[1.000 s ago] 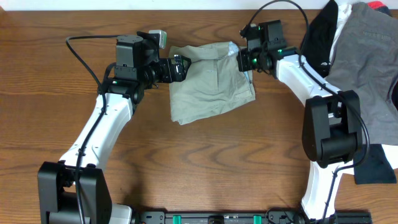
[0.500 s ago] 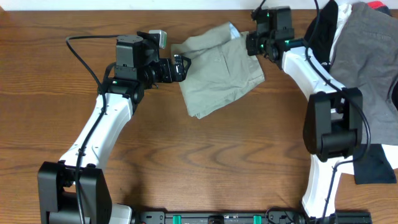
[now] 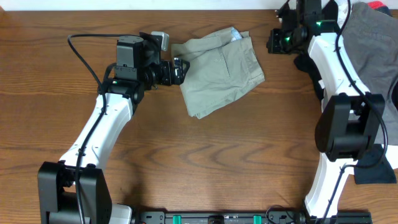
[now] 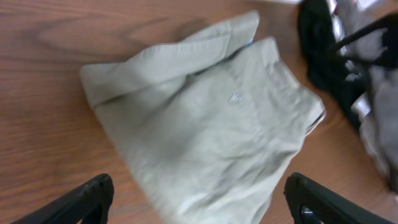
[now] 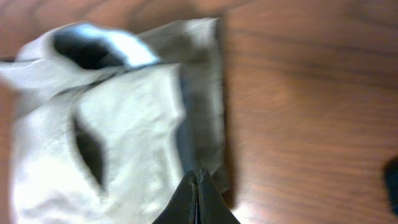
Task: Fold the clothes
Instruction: 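Release the shorts with the right gripper and lift it away, then drag the folded shorts up-left to the table's top-left with the left gripper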
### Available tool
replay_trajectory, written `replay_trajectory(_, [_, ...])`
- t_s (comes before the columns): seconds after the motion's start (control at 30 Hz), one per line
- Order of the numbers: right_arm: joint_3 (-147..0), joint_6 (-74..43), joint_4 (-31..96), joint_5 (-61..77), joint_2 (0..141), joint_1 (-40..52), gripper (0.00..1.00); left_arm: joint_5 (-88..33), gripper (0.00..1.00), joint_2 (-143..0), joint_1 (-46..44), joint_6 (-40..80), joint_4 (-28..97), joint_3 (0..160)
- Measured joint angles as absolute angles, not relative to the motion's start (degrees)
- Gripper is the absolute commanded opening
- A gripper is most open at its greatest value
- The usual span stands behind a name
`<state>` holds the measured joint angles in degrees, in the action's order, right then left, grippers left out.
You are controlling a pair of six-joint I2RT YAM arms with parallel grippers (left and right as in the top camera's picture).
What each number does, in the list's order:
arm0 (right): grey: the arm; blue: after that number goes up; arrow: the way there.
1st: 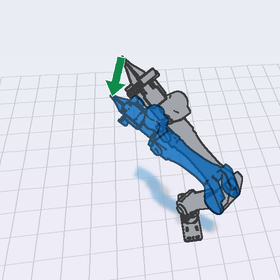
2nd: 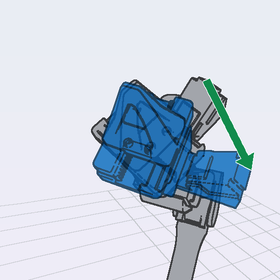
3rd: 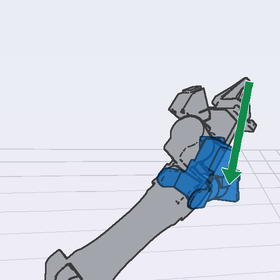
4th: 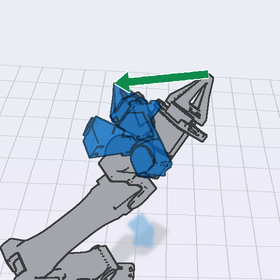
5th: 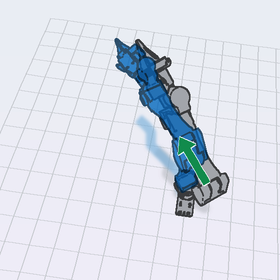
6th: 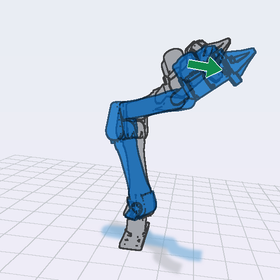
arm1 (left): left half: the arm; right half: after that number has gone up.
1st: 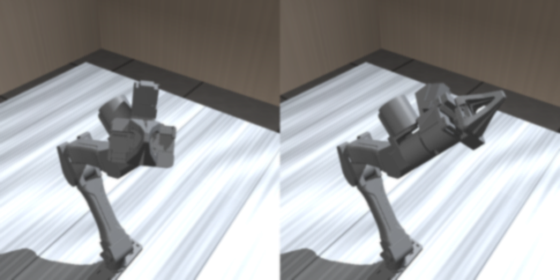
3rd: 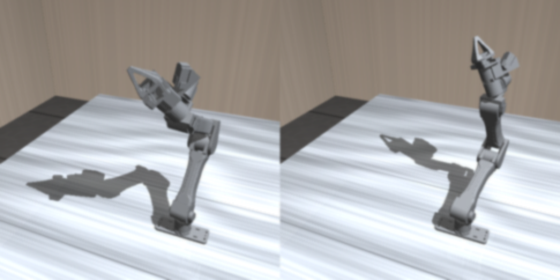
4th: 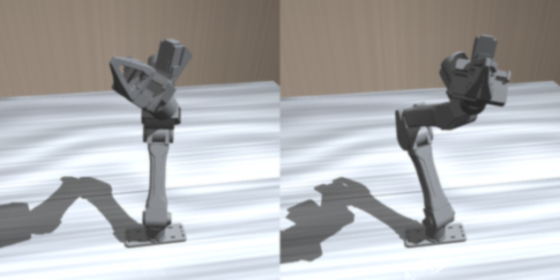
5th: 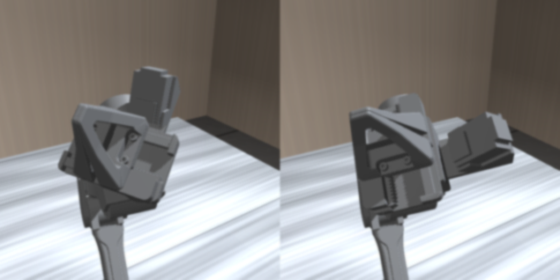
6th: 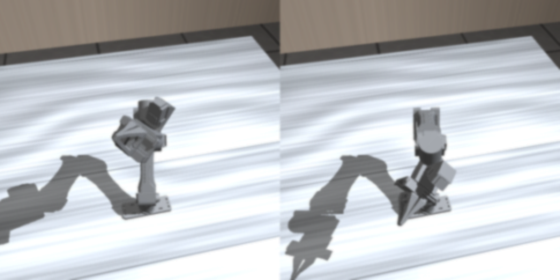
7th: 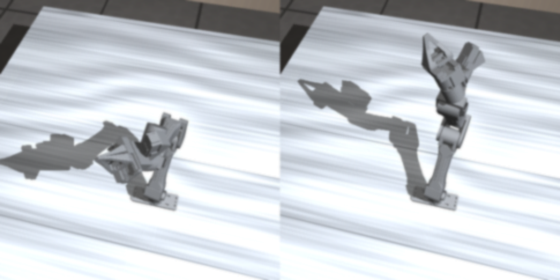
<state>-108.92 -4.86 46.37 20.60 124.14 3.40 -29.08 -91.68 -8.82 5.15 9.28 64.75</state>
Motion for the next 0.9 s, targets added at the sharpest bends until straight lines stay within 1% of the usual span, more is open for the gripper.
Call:
replay_trajectory(0.13, [-107.68,-3.84,47.83,20.64,123.57,6.94,0.01,-24.49,0.87,-91.68,-8.71,2.39,12.45,64.75])
replay_trajectory(0.37, [-95.39,-5.13,43.57,19.09,123.57,13.02,0.01,-19.14,0.87,-91.68,-7.01,0.10,13.10,64.75])
replay_trajectory(0.5, [-90.56,-6.28,37.26,18.20,123.57,13.41,0.01,-18.13,0.87,-91.68,-6.70,-1.23,12.56,64.75])
replay_trajectory(0.67, [-85.12,-7.53,26.24,15.29,123.57,13.41,0.01,-17.69,0.87,-91.68,-6.74,-1.74,12.29,64.75])
replay_trajectory(0.9, [-84.07,-6.79,11.94,10.31,126.63,13.41,0.01,-17.61,0.87,-91.68,-6.96,-2.35,12.19,64.75])
